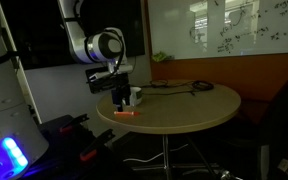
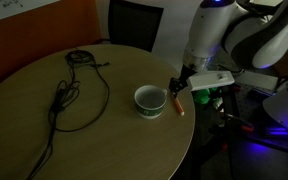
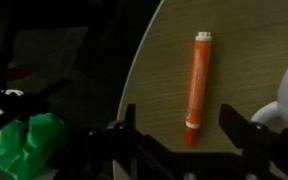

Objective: Put the marker into the mug.

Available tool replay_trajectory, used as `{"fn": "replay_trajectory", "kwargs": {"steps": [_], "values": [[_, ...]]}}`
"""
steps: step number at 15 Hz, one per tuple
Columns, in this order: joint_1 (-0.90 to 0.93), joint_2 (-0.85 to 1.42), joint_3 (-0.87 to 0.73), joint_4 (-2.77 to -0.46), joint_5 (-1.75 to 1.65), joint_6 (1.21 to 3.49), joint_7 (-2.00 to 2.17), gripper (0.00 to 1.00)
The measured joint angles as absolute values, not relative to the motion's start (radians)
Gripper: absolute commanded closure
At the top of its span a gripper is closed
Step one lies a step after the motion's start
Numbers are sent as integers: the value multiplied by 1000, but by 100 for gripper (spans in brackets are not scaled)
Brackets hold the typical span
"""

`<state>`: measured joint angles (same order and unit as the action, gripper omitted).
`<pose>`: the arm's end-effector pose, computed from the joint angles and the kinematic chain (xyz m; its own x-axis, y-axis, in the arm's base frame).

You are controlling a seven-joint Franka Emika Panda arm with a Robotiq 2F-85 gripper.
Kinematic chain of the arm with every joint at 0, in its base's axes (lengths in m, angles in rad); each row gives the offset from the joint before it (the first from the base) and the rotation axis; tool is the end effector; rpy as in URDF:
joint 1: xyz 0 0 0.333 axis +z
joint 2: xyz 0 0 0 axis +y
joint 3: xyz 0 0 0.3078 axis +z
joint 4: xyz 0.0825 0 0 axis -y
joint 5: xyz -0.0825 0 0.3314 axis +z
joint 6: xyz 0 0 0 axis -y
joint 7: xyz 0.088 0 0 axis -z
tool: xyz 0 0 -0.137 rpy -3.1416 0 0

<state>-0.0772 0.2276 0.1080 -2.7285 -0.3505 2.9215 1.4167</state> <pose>0.3713 0.0338 0.1642 0.5023 -0.8640 0.0349 -0.8645 -0.5009 0.0420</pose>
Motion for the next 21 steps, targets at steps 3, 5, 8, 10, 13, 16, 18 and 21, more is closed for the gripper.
{"fn": "replay_trajectory", "kwargs": {"steps": [3,5,8,10,13,16,18,21], "values": [[-46,292,80,-2686,-368,2947,1453,47],[-26,333,68,-2654,-369,2954,1460,63],[3,378,49,-2625,-370,2980,1460,85],[23,386,35,-2618,-370,3005,1460,99],[40,386,26,-2618,-370,3017,1460,95],[32,376,45,-2622,-370,3017,1445,95],[9,356,84,-2631,-368,3017,1414,95],[-16,308,145,-2661,-222,3016,1249,95]]}}
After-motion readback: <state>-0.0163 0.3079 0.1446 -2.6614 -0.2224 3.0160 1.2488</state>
